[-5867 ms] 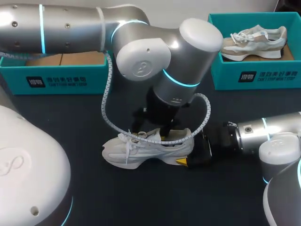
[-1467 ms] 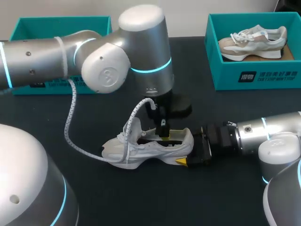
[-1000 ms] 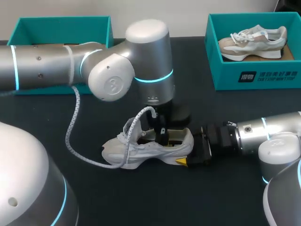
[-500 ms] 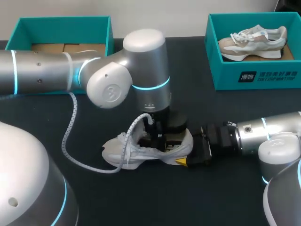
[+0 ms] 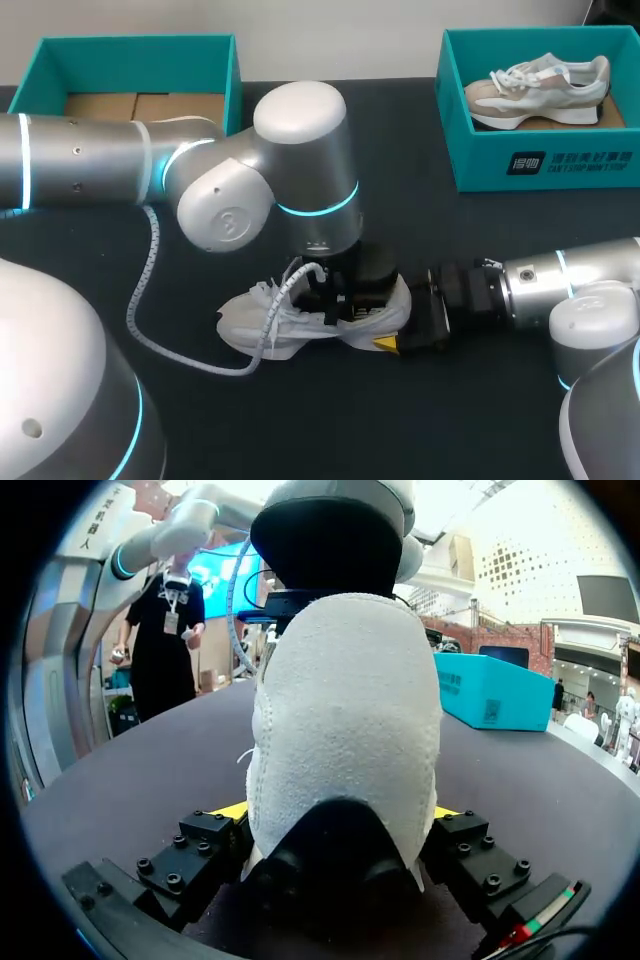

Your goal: Take the shoe out of the shoebox, open the shoe tongue, remove and reinsert the insole, then place the shoe into the shoebox

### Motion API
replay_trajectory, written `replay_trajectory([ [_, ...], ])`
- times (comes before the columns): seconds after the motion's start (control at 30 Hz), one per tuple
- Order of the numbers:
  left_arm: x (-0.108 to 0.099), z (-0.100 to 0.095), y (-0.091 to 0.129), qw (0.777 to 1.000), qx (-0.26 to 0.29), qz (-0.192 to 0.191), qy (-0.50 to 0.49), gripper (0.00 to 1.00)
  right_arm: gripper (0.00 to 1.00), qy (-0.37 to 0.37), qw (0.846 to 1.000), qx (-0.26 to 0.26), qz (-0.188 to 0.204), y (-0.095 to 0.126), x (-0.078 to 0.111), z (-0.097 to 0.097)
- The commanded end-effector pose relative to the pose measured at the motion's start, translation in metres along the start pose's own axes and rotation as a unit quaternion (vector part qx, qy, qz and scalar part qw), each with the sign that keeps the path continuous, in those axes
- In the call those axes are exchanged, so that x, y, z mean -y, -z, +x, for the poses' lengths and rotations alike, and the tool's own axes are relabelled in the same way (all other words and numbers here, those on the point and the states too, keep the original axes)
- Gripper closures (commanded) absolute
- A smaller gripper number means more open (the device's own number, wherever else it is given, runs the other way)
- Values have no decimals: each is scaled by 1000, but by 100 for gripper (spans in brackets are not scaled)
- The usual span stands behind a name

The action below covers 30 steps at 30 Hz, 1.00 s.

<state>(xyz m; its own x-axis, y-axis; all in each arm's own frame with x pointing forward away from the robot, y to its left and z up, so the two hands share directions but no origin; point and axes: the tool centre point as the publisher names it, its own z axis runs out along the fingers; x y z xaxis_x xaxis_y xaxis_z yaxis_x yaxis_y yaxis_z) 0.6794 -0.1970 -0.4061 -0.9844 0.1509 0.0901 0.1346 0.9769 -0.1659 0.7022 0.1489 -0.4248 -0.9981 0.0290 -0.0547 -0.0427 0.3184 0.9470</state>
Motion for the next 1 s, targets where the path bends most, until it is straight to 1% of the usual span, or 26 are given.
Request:
replay_trajectory([
  [0.03,-2,-1,-20,1000,0,1,1,100,100,-1,1000,1,1,-6,2,-2],
  [0.33,-12,4,22,1000,-3,21,14,100,100,-1,1000,1,1,-6,2,-2],
  [0.5,-15,2,35,999,-15,35,31,100,100,-1,1000,1,1,-6,2,-2],
  [0.67,-18,2,47,997,-35,58,49,100,100,-1,1000,1,1,-6,2,-2],
  [0.9,-22,3,60,993,-47,88,58,100,100,-1,1000,1,1,-6,2,-2],
  [1.0,-24,2,66,992,-42,102,68,100,100,-1,1000,1,1,-6,2,-2],
])
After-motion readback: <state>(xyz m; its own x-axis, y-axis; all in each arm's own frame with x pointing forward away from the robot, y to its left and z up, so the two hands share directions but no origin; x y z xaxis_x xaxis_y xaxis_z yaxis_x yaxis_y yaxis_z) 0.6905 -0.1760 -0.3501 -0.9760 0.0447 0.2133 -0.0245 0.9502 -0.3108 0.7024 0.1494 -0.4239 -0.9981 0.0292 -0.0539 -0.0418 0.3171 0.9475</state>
